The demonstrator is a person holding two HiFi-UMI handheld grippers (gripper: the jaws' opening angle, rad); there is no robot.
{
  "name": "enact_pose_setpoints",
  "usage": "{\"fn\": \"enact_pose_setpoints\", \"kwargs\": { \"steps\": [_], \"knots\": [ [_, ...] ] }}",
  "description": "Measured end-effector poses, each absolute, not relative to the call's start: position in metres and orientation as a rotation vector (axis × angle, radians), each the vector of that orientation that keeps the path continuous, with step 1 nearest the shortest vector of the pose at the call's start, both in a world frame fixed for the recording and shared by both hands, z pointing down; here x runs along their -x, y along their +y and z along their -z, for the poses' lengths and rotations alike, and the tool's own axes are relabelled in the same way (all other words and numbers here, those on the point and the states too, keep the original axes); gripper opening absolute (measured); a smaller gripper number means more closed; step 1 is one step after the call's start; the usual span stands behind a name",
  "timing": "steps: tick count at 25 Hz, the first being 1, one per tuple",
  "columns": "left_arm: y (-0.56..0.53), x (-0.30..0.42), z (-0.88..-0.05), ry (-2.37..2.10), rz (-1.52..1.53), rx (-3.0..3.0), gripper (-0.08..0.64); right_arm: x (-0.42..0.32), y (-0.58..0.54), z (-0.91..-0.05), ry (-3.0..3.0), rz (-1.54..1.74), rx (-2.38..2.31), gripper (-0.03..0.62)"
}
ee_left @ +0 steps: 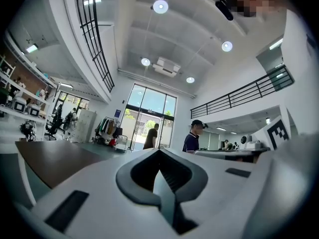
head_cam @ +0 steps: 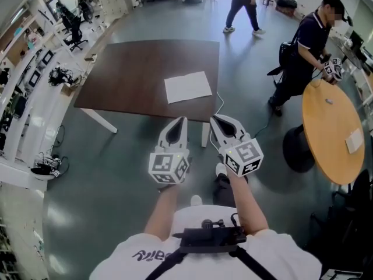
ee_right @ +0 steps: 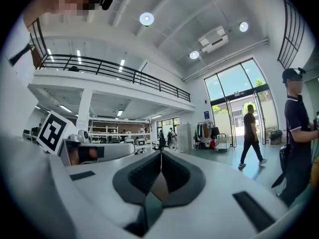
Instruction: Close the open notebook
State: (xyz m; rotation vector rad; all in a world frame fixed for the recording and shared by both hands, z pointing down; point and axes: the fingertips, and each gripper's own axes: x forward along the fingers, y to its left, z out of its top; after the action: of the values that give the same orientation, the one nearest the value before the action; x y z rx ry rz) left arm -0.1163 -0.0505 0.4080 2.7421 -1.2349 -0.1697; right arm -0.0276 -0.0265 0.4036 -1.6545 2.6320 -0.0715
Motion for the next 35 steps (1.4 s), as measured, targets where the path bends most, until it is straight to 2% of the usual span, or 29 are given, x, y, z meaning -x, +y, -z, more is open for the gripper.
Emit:
{"fn": "enact_pose_setpoints", "kwargs": {
  "steps": [6,15,23,35],
  "knots": [
    [-0.108,0.109,-0.409,-1.386,0.135,-2.737,0.006,0.013,-0.095,-0.412,2.649,0.102,1.585,0.005],
    [-0.216,0.074,-0.388,-1.633,-0.002,-2.754,0.006,-0.026,-0.215,-0.373,2.659,-0.010,1.448,0.005],
    [-0.260,0.039,-0.424,-1.695,-0.023,-2.670,0.006,-0.054,-0.262,-0.418,2.748,0.084,1.401,0.005],
    [-0.340,0.068,-0.475,-1.653,0.004,-2.532,0.006,-0.040,-0.344,-0.463,2.812,0.185,1.408,0.005]
  ]
}}
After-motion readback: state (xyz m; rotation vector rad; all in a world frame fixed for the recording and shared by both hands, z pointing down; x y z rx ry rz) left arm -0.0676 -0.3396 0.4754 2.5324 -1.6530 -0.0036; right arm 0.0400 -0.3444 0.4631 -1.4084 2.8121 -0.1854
